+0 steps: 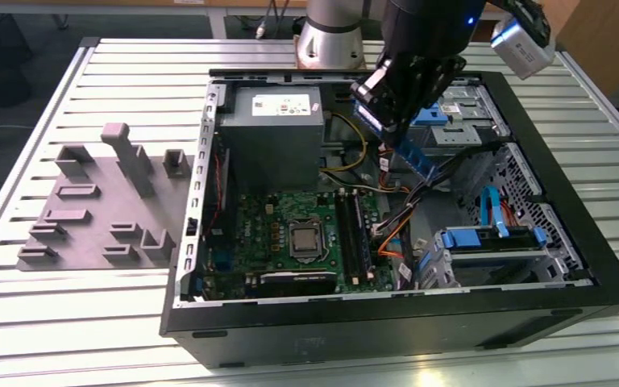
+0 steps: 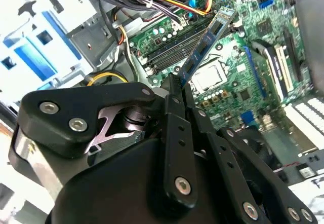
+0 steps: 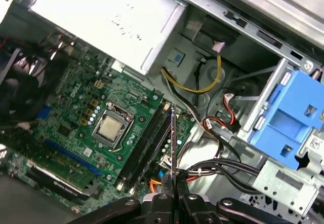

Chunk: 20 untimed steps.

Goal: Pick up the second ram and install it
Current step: 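Insert the second ram into the second slot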

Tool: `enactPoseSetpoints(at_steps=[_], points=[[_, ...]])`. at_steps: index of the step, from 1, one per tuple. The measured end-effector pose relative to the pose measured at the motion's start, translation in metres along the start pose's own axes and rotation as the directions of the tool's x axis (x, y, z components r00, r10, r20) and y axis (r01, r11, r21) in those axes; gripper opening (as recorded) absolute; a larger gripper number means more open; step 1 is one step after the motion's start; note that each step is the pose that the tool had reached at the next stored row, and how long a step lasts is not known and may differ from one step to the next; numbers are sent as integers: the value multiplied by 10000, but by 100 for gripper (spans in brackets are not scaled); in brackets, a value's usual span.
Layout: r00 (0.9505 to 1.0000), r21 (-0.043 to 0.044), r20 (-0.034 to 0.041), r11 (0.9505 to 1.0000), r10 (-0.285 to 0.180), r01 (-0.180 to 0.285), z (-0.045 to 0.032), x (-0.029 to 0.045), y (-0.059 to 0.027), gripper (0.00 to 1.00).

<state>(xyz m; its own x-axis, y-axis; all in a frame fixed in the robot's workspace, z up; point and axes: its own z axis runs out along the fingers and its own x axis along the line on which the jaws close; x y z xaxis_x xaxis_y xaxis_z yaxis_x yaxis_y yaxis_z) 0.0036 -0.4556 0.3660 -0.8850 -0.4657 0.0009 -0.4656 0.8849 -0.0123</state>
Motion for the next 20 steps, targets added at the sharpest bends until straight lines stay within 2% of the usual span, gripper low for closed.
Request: enactPoseSetpoints(at_steps=[3, 8, 20], points=[[9986, 0, -7, 9986, 538, -538, 10, 0, 0, 14], [9919, 0, -17, 9919, 1268, -1268, 19, 0, 0, 14], [9917, 0, -16, 9917, 1282, -1282, 20, 0, 0, 14]])
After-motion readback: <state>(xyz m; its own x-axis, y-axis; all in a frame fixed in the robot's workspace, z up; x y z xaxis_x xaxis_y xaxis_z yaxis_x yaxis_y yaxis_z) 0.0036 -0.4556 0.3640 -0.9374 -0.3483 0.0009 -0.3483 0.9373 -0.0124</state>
